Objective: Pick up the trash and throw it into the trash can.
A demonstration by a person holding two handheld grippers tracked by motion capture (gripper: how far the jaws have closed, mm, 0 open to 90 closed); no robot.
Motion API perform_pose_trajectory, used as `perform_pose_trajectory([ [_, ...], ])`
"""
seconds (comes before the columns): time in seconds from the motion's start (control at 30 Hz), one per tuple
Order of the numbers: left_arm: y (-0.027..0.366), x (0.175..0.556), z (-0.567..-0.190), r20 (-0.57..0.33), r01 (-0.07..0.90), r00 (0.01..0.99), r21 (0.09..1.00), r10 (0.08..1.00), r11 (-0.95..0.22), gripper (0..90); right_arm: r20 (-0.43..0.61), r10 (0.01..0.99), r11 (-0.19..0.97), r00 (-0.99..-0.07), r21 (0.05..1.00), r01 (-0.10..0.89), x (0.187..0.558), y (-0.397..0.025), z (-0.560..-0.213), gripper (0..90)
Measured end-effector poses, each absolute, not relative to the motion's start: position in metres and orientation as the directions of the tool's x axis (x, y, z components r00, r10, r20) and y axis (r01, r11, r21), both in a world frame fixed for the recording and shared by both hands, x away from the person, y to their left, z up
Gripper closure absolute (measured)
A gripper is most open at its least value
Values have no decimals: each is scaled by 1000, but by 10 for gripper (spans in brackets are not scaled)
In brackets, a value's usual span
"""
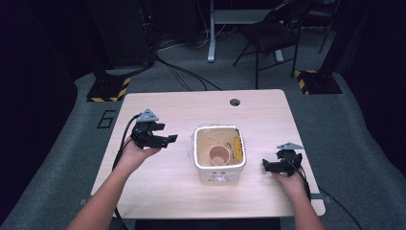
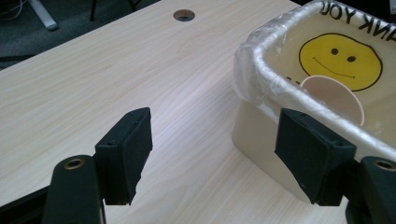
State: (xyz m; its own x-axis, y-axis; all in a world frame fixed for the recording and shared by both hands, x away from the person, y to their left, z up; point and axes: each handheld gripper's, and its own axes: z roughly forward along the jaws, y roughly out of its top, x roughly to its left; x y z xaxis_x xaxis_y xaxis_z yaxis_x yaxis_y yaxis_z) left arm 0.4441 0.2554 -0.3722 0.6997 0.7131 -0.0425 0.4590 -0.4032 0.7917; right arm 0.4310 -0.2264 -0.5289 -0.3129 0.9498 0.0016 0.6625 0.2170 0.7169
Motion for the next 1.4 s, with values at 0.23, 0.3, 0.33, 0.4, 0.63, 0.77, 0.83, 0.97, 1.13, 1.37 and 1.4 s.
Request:
perform_pose_trajectory([
  [0.23, 263, 444, -388, -41, 476, 683, 783, 730, -401, 284, 2, 950, 217, -313, 717, 662, 431, -226, -529, 0],
  [0.3, 265, 445, -393, -45, 484, 676, 780, 735, -397, 287, 1, 950, 217, -313, 717, 663, 431, -226, -529, 0],
  [0.33, 266, 445, -396, -45, 487, 674, 778, 738, -397, 287, 1, 950, 217, -313, 717, 663, 431, -226, -529, 0],
  [0.4, 269, 445, -400, -48, 494, 670, 774, 740, -396, 290, 1, 950, 217, -313, 717, 663, 431, -226, -529, 0],
  [0.63, 277, 445, -419, -64, 520, 649, 764, 758, -381, 296, 1, 950, 217, -312, 717, 662, 431, -226, -529, 0],
  [0.77, 283, 444, -429, -77, 536, 633, 761, 770, -365, 298, 1, 950, 217, -312, 717, 662, 431, -226, -529, 0],
  [0.83, 285, 443, -434, -77, 540, 629, 759, 774, -363, 298, 1, 950, 217, -312, 717, 662, 431, -226, -529, 0],
  [0.97, 290, 441, -444, -77, 550, 622, 751, 779, -365, 300, 1, 950, 217, -312, 717, 662, 431, -226, -529, 0],
  [1.13, 297, 439, -456, -76, 566, 609, 740, 790, -364, 302, 1, 950, 217, -312, 717, 662, 431, -226, -529, 0],
  [1.37, 309, 437, -469, -77, 584, 588, 729, 805, -356, 303, 0, 950, 218, -313, 717, 662, 431, -226, -529, 0],
  [1.4, 310, 437, -470, -81, 588, 584, 729, 808, -352, 304, 0, 950, 217, -312, 717, 662, 431, -226, -529, 0],
])
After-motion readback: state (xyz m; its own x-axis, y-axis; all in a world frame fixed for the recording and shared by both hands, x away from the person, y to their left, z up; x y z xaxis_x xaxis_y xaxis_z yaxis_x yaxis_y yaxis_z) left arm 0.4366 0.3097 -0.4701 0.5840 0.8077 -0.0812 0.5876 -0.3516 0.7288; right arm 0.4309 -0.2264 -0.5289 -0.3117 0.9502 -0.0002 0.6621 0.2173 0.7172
